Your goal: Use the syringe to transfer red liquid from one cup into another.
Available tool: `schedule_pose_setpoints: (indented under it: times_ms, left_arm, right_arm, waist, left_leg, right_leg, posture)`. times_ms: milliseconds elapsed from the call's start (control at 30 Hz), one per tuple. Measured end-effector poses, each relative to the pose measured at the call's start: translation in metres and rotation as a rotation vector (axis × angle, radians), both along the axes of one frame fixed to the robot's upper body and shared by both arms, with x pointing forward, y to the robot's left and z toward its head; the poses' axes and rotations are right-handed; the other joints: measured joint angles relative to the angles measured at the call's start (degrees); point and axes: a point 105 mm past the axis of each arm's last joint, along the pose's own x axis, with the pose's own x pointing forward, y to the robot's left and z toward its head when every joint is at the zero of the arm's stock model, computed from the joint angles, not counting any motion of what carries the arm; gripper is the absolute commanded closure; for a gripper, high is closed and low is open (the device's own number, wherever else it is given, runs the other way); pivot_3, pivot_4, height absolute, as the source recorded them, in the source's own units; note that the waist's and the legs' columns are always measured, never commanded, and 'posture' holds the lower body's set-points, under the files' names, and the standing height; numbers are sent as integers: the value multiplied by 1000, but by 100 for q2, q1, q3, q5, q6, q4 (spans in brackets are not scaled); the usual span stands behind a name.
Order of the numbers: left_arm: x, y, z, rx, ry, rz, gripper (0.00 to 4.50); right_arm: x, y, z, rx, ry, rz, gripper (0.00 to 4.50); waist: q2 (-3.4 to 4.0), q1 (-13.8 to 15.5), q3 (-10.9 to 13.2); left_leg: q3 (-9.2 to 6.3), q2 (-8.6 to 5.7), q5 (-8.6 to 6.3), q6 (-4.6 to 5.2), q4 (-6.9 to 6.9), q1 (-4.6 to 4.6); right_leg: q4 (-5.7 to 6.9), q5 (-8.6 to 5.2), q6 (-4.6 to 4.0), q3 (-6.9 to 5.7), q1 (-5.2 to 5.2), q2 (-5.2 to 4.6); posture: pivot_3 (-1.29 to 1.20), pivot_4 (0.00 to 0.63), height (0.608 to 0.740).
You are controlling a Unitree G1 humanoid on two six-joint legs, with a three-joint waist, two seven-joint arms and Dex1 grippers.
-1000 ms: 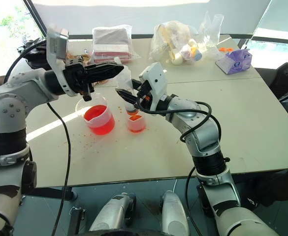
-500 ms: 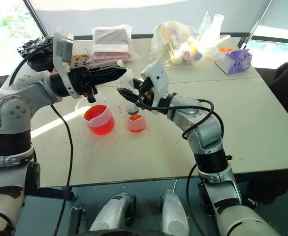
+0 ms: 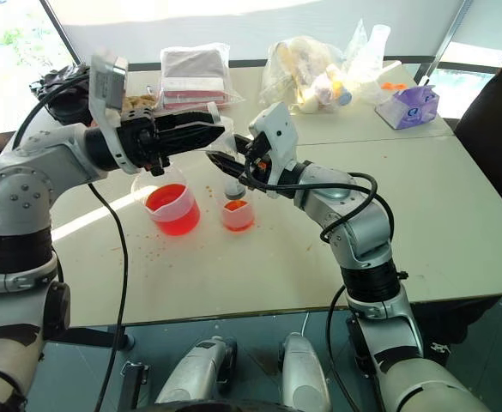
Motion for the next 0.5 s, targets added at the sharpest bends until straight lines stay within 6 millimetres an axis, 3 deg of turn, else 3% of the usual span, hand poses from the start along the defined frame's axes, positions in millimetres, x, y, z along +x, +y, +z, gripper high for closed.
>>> schedule_pose_setpoints:
  times_ms: [200, 500]
  left_arm:
    - [-4, 26, 10, -40, 0, 89, 2800]
    - [-15, 67, 11, -55, 1, 269, 2800]
  right_arm:
    - [-4, 3, 18, 26, -56, 16, 3070]
    - [-5, 0, 27, 47, -76, 20, 3070]
  waist:
    - [1, -13, 1]
    - [0, 5, 1]
  left_leg:
    - [-1, 2, 0, 0, -1, 0]
    - [-1, 1, 0, 0, 0, 0]
  right_leg:
    - [0, 0, 0, 0, -1, 0]
    - [-1, 0, 0, 0, 0, -4]
  posture:
    - [0, 150, 734]
    - [0, 150, 734]
